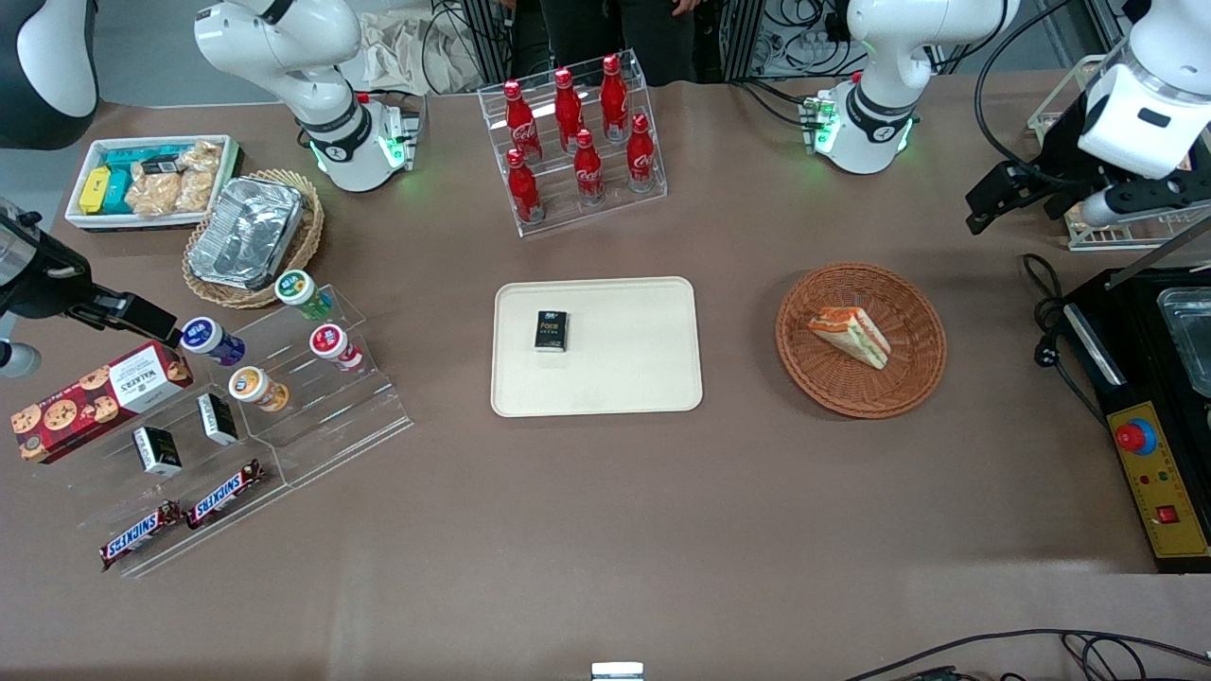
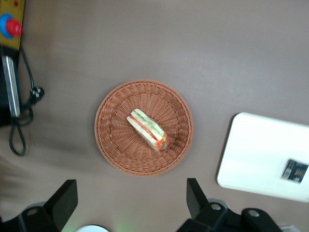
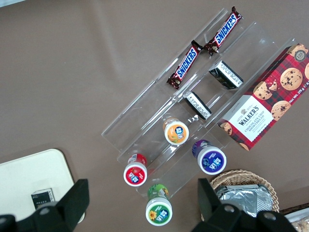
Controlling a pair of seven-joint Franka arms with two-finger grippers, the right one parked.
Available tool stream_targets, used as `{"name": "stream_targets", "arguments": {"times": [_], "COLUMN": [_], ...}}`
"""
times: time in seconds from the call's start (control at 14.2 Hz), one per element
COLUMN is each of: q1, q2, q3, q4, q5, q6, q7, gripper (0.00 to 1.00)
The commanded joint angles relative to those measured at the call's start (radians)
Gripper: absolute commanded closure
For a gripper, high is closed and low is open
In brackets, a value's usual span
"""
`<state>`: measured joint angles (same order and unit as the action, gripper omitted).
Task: Place sandwich from basket to tray
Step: 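Move the left gripper down over the sandwich in the wicker basket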
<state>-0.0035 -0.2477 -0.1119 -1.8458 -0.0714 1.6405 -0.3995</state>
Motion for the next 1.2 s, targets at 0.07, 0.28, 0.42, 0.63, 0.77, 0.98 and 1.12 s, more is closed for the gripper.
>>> {"name": "stream_targets", "arguments": {"times": [0.07, 0.28, 0.42, 0.63, 0.77, 0.98, 1.12], "q1": [-0.039, -0.09, -0.093, -0.098, -0.108, -0.11, -0.118], "q2": [0.044, 0.073, 0.076, 0.065, 0.067, 0.068, 0.074], "q3": [-0.006, -0.009, -0.009, -0.011, -0.011, -0.012, -0.011], "q4": [0.028, 0.016, -0.022, -0.123, -0.182, -0.298, -0.377], "q5": [-0.013, 0.005, 0.005, 0.007, 0.005, 0.005, 0.005], "q6": [0.022, 0.053, 0.058, 0.134, 0.189, 0.304, 0.402], "q7": [-0.307, -0.517, -0.611, -0.712, -0.755, -0.768, -0.769], "gripper": [0.0, 0.0, 0.0, 0.0, 0.0, 0.0, 0.0]}}
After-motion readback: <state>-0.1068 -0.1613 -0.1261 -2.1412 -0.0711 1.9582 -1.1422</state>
